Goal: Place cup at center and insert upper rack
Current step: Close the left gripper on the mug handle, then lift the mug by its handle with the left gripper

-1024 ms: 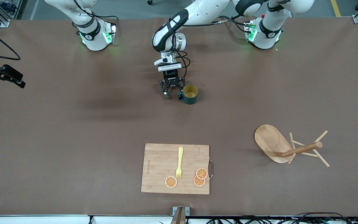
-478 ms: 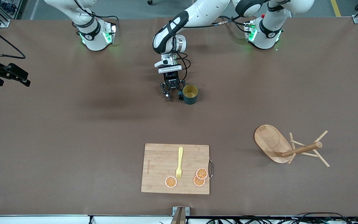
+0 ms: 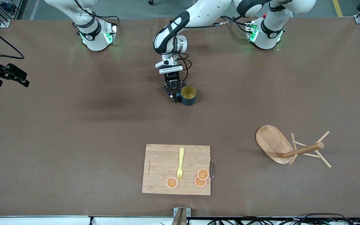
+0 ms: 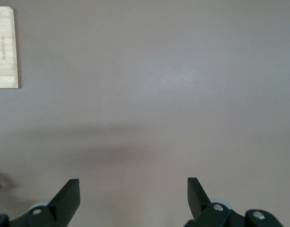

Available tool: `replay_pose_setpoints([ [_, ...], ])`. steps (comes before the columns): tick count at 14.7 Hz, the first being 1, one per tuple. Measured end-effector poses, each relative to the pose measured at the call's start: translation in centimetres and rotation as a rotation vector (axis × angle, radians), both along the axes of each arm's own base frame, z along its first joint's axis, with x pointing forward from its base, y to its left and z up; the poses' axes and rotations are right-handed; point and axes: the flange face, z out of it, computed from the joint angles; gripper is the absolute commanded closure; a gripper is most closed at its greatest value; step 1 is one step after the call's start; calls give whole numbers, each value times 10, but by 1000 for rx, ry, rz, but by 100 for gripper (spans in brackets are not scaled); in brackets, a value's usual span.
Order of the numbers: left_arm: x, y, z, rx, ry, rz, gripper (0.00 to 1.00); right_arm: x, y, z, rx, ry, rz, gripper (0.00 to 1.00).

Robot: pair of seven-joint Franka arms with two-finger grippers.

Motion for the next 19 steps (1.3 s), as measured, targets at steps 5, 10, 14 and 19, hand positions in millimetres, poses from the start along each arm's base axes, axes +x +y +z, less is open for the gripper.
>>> replay_pose_setpoints([
  [5, 2, -4, 4, -13, 0, 9, 99, 0, 0, 1, -1, -2, 0, 0],
  [10, 8, -17, 24, -72, 33, 70, 99, 0, 0, 2, -2, -5, 1, 0],
  [14, 22, -32, 81, -134, 162, 154, 99, 0, 0, 3, -2, -6, 1, 0],
  [19, 70, -37, 186, -187, 460, 308, 99, 0, 0, 3, -3, -6, 1, 0],
])
